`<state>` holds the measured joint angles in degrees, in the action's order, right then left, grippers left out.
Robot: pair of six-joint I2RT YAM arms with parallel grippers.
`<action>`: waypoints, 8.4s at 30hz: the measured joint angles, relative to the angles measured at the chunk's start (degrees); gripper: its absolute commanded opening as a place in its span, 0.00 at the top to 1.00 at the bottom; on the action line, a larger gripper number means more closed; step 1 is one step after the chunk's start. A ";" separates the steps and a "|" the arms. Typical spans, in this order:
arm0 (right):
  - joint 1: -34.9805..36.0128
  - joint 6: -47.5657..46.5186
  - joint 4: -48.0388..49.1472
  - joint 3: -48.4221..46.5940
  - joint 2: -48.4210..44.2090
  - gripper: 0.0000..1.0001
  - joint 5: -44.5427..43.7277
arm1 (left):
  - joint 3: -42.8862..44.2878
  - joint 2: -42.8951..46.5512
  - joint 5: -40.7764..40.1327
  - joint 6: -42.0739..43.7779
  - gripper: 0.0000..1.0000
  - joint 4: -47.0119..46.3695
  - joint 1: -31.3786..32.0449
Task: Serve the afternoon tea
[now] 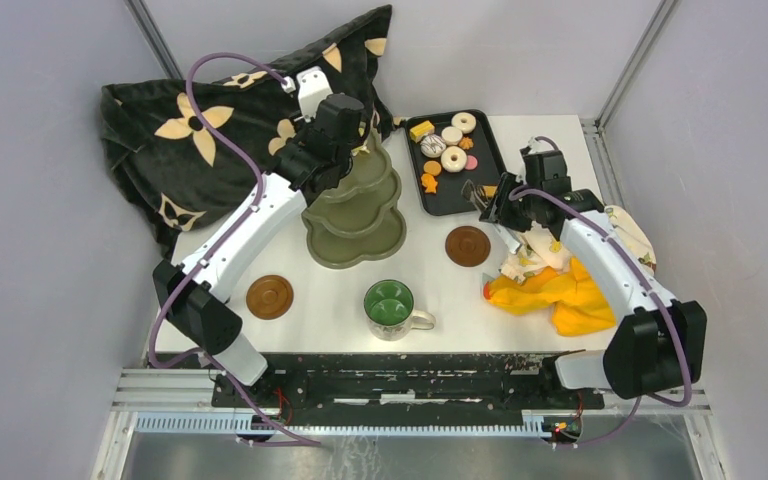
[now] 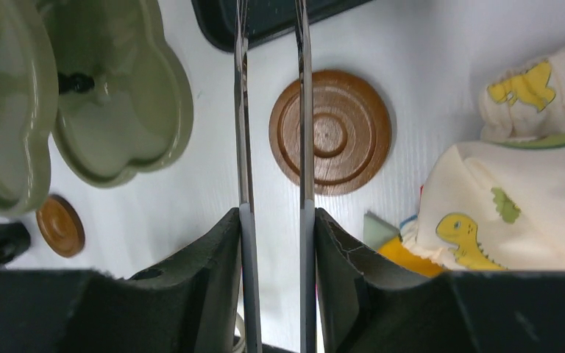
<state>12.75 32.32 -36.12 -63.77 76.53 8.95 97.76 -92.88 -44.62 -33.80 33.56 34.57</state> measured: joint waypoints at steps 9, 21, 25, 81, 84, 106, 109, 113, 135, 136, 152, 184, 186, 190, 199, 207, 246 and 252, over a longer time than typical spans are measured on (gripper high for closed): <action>-4.37 6.12 10.16 -0.90 7.82 0.55 3.45 | -0.87 1.88 6.80 1.86 0.17 -5.05 -0.04; -5.03 10.51 16.04 -5.57 16.87 0.50 4.50 | -14.84 22.08 21.20 10.32 0.16 -11.37 -0.09; -5.22 10.97 16.39 -8.37 20.31 0.49 4.33 | -21.88 27.96 24.35 12.46 0.17 -11.10 -0.07; 20.09 -0.15 -7.80 -20.52 -11.65 0.86 5.53 | -24.04 43.82 10.16 13.94 0.16 4.15 -0.09; 23.37 -0.35 -8.57 -20.57 -9.16 0.86 3.78 | -23.28 43.95 10.03 13.94 0.16 4.31 -0.09; 30.12 -0.48 -4.55 -26.21 0.52 0.83 -0.13 | -23.02 46.82 8.50 13.94 0.15 5.86 -0.09; 30.12 -0.48 -4.55 -26.40 1.62 0.81 -0.55 | -23.02 47.47 7.85 13.94 0.15 6.23 -0.09; 30.12 -0.44 -4.17 -26.43 2.60 0.79 -1.05 | -23.02 48.26 7.10 13.94 0.15 6.80 -0.09; 30.27 -0.81 -3.76 -27.56 4.02 0.53 -1.99 | -23.15 49.55 5.75 13.94 0.14 6.88 -0.09; 30.27 -0.98 -3.87 -27.65 3.65 0.53 -2.62 | -23.15 49.42 5.81 13.94 0.15 6.86 -0.09; 12.92 -4.31 -8.22 -20.68 -13.44 0.55 -12.41 | -23.37 44.52 10.29 13.90 0.14 6.84 -0.09; 7.43 -5.62 0.70 -21.70 29.55 0.52 -2.10 | -25.09 41.11 8.46 13.94 0.14 6.34 -0.09; 7.48 -6.49 0.33 -23.50 31.08 0.52 -2.54 | -25.24 41.11 8.04 13.94 0.13 6.05 -0.09; 8.09 -9.57 -2.58 -27.10 33.03 0.52 -5.20 | -25.90 41.03 7.41 13.94 0.13 5.33 -0.09; 9.14 -13.94 -7.02 -28.68 33.27 0.53 -10.01 | -26.62 40.02 7.43 13.94 0.14 3.98 -0.09; 9.29 -14.45 -7.15 -28.68 33.27 0.52 -9.38 | -27.76 40.06 7.43 13.94 0.14 3.58 -0.11; 14.58 -17.22 -7.58 -28.20 33.66 0.81 -21.16 | -30.34 41.62 7.19 13.94 0.14 2.89 -0.46; 14.56 -17.57 -8.83 -22.49 23.41 0.81 -21.55 | -30.34 41.62 7.17 13.94 0.13 2.78 -0.48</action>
<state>27.31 14.74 -44.95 -86.26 99.94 -12.60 67.42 -51.27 -37.45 -19.86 36.34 34.09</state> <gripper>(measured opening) 0.376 0.863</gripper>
